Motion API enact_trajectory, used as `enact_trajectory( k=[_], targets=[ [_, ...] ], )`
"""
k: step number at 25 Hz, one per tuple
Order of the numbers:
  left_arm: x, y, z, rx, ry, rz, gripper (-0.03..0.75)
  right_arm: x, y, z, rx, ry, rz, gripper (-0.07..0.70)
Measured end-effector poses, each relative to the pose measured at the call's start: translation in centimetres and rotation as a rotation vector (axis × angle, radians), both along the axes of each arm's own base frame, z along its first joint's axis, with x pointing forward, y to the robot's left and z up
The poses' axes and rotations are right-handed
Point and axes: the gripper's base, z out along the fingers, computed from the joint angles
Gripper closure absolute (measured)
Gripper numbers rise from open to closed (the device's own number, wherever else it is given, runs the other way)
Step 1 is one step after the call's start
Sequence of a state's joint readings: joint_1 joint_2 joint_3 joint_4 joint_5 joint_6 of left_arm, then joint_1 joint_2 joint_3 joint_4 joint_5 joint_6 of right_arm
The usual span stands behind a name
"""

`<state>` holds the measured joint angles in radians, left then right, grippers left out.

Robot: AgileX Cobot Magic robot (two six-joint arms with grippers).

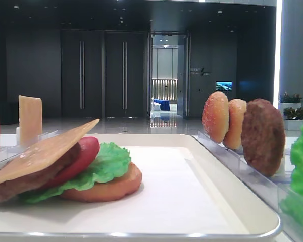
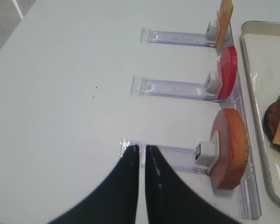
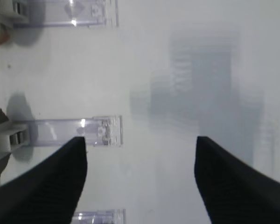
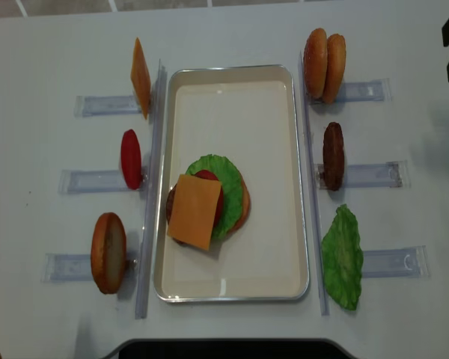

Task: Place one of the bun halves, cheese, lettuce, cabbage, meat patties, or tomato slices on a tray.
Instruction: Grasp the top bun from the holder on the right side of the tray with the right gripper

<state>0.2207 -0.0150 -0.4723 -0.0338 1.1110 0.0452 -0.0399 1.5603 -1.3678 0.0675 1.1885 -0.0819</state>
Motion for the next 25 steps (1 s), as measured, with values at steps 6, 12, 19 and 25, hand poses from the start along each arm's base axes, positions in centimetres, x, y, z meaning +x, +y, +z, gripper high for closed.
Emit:
enact_trajectory(
  k=[6, 12, 19, 25],
  targets=[
    [0.0, 0.0, 0.0, 0.0, 0.0, 0.0, 0.685, 4.4, -0.2, -1.1, -0.001, 0.01, 0.01, 0.163],
    [0.0, 0.0, 0.0, 0.0, 0.0, 0.0, 0.685, 7.2, 0.2, -2.1, 0.003, 0.025, 0.026, 0.165],
    [0.0, 0.0, 0.0, 0.0, 0.0, 0.0, 0.685, 7.1, 9.1, -0.8, 0.032, -0.017, 0.173, 0.165],
    [0.0, 0.0, 0.0, 0.0, 0.0, 0.0, 0.685, 5.0, 17.1, -0.7, 0.068, -0.024, 0.273, 0.165]
  ],
)
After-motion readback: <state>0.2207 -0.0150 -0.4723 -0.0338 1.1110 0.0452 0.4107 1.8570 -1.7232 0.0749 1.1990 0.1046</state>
